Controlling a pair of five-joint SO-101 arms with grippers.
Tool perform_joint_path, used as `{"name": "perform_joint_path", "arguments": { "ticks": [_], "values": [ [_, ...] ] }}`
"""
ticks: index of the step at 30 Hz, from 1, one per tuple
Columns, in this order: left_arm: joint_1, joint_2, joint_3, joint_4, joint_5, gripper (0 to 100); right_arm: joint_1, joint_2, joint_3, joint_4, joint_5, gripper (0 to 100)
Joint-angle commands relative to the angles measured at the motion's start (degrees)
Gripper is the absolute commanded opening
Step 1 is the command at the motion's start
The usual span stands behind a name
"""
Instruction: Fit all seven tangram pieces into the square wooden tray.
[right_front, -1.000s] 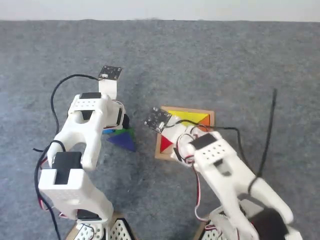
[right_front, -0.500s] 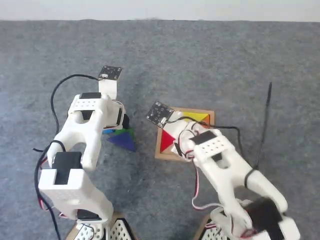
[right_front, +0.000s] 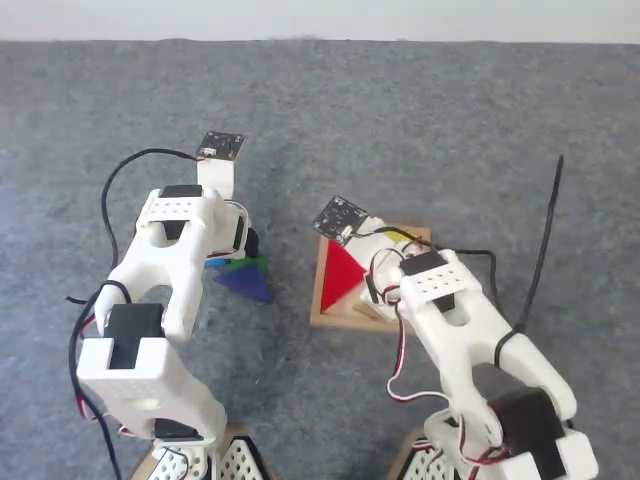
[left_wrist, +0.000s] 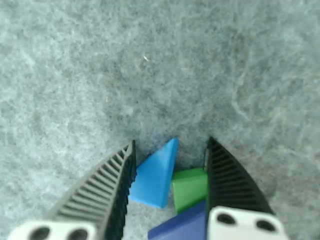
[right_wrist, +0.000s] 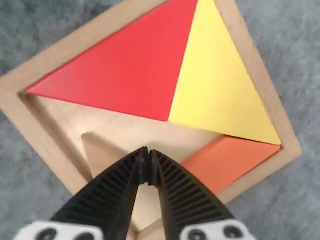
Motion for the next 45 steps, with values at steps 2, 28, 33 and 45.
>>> {"name": "perform_joint_path", "arguments": {
  "ticks": [2,28,33,45],
  "values": [
    [0.1,-2.2,0.1,-0.8,-0.8,21,-0.6,-4.3,-0.9,3.9,-1.9,0.8],
    [0.1,-2.2,0.1,-0.7,-0.8,21,-1.7,-13.6,6.0,10.0,-2.3,0.7],
    [0.1,-2.2,0.1,-0.7,-0.8,21,-5.6,-13.6,7.6,8.3,-2.5,0.7],
    [0.1,-2.2,0.2,-0.7,-0.8,21,-6.1,-15.7,5.9,2.4,-7.0,0.7]
  ]
}}
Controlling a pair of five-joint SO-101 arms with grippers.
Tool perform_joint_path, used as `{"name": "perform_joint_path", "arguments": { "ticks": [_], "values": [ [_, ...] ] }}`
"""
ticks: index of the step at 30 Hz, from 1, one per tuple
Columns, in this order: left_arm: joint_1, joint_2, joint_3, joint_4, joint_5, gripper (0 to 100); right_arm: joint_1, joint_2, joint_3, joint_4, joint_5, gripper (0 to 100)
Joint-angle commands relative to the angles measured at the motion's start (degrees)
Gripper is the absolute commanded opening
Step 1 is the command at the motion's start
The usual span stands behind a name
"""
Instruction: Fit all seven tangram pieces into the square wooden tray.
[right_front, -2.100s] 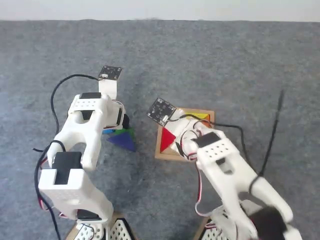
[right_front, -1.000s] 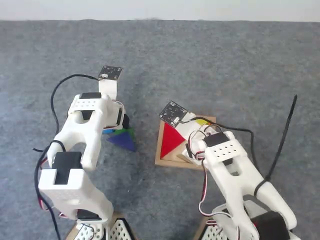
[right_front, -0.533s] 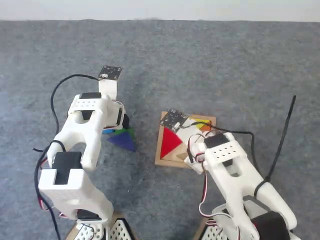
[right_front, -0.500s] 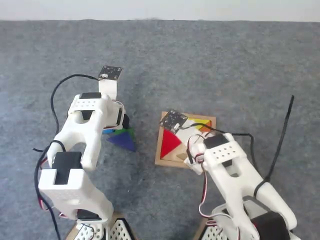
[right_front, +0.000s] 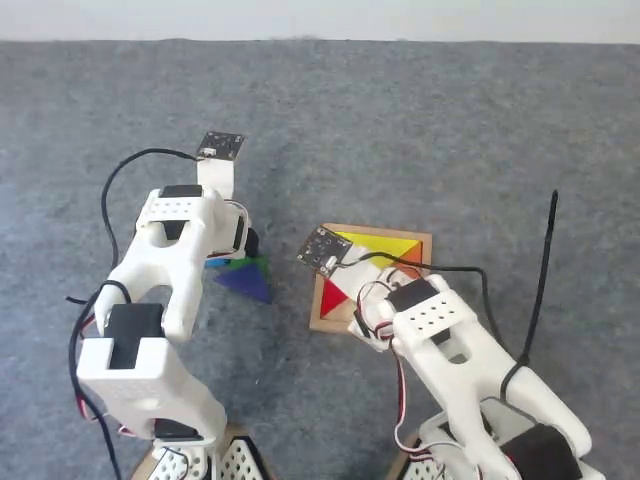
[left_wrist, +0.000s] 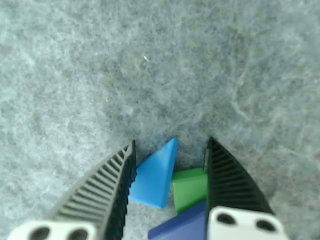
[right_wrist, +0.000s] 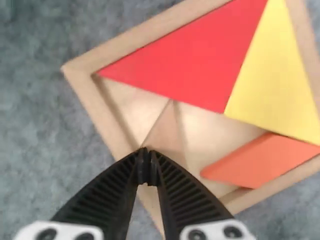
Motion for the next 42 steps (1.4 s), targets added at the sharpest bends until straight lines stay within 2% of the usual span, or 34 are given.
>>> {"name": "perform_joint_path", "arguments": {
  "ticks": [1,5,13,19,26,28,34,38,42],
  "values": [
    [0.1,-2.2,0.2,-0.7,-0.8,21,3.1,-5.1,-2.0,-2.9,-3.3,0.7],
    [0.1,-2.2,0.2,-0.7,-0.8,21,7.2,-7.3,-2.0,-3.7,-3.9,0.7],
    [0.1,-2.2,0.2,-0.7,-0.8,21,7.3,0.8,-2.2,-7.4,-1.8,0.7],
    [0.1,-2.2,0.2,-0.6,-0.8,21,7.3,5.4,-2.7,-5.1,-0.5,0.7],
    [0.1,-2.2,0.2,-0.6,-0.8,21,7.2,-2.7,-1.6,-2.1,-1.2,0.7],
    [0.1,-2.2,0.2,-0.6,-0.8,21,6.9,-6.8,-1.1,-2.6,-3.9,0.7],
    [0.1,-2.2,0.2,-0.7,-0.8,21,0.5,-14.2,3.6,-2.5,-5.5,0.7],
    [0.1,-2.2,0.2,-0.7,-0.8,21,-3.1,-12.8,5.5,-2.5,-5.9,0.7],
    [0.1,-2.2,0.2,-0.6,-0.8,21,-3.1,-9.2,5.5,-2.9,-5.8,0.7]
  ]
}}
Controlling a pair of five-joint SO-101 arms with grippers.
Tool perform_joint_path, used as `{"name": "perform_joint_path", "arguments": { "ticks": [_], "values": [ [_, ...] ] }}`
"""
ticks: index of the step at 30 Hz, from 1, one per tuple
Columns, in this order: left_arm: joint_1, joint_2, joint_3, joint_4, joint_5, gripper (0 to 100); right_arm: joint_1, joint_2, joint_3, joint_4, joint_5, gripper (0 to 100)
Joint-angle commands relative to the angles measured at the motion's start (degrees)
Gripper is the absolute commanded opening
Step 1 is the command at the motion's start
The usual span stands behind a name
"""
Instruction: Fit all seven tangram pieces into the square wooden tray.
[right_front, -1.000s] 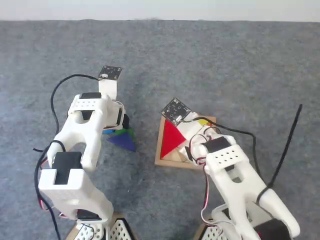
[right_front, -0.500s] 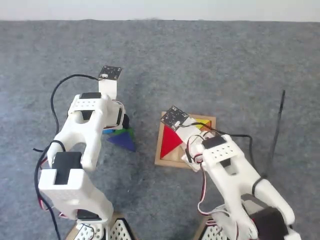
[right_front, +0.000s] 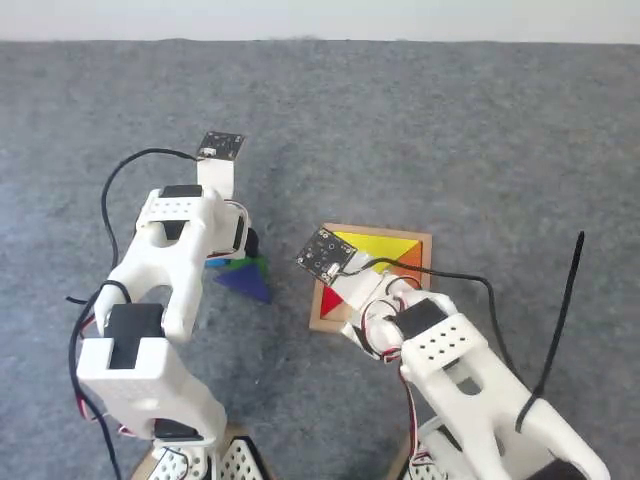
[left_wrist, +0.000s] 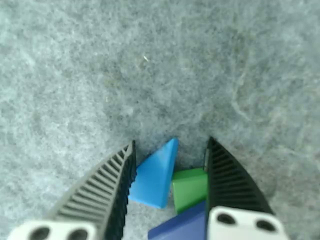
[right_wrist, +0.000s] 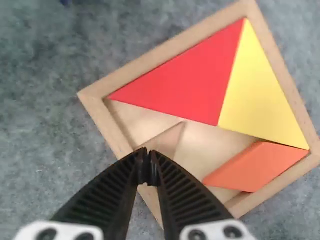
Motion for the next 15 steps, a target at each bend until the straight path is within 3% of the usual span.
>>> {"name": "perform_joint_path", "arguments": {
  "ticks": [1,7,15],
  "values": [
    [0.1,-2.2,0.2,-0.6,-0.8,21,-0.4,3.3,-0.6,-0.6,-0.4,0.7],
    [0.1,-2.2,0.2,-0.5,-0.8,21,0.3,9.5,-3.3,-0.9,-0.3,0.7],
    [0.1,-2.2,0.2,-0.5,-0.8,21,6.9,13.1,-6.6,-1.0,-0.1,0.7]
  ]
}}
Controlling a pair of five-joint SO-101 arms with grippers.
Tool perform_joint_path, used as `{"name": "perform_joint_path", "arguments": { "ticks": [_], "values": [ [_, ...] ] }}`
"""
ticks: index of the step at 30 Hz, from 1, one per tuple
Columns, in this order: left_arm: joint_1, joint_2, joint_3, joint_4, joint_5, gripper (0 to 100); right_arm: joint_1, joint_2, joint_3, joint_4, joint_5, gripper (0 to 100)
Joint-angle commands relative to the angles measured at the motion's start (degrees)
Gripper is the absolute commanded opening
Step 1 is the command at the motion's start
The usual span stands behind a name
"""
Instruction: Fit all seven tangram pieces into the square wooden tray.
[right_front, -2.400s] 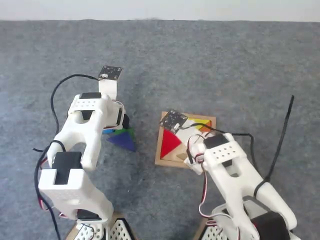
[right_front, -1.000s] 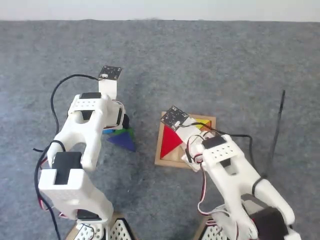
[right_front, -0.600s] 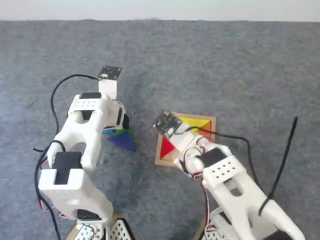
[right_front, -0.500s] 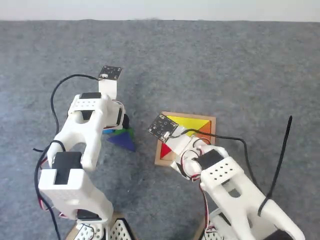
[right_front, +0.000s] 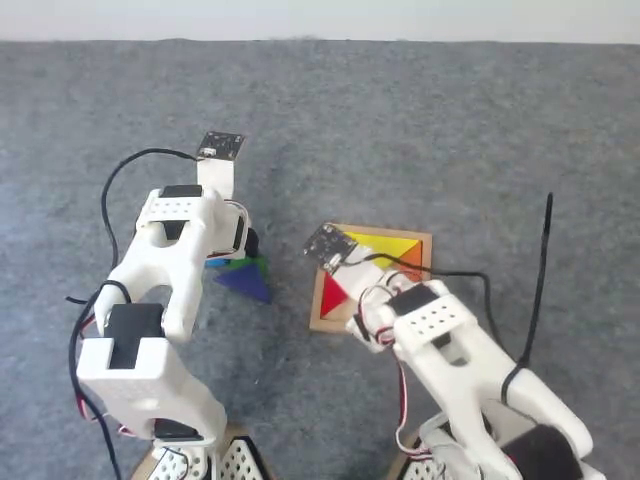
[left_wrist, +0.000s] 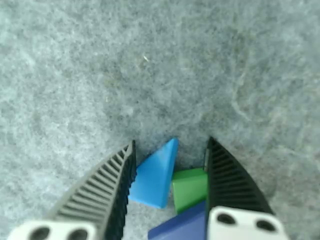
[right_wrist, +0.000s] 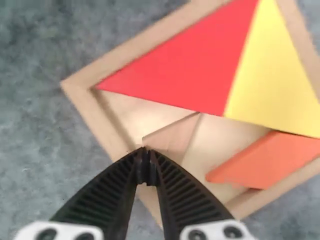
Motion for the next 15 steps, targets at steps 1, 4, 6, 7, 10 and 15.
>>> {"name": "perform_joint_path", "arguments": {
  "ticks": [1,4,6,7,10,15],
  "values": [
    [0.1,-2.2,0.2,-0.5,-0.8,21,4.4,1.5,-3.2,-0.1,0.0,0.7],
    [0.1,-2.2,0.2,-0.5,-0.8,21,5.6,1.6,-3.7,-1.6,0.0,0.7],
    [0.1,-2.2,0.2,-0.5,-0.8,21,6.5,1.6,-3.7,-3.6,0.0,0.7],
    [0.1,-2.2,0.2,-0.5,-0.8,21,6.9,1.6,-3.8,-4.2,0.0,0.7],
    [0.1,-2.2,0.2,-0.5,-0.8,21,8.0,1.7,-3.8,-5.8,0.0,0.7],
    [0.1,-2.2,0.2,-0.5,-0.8,21,9.5,1.7,-3.8,-8.1,0.0,0.7]
  ]
}}
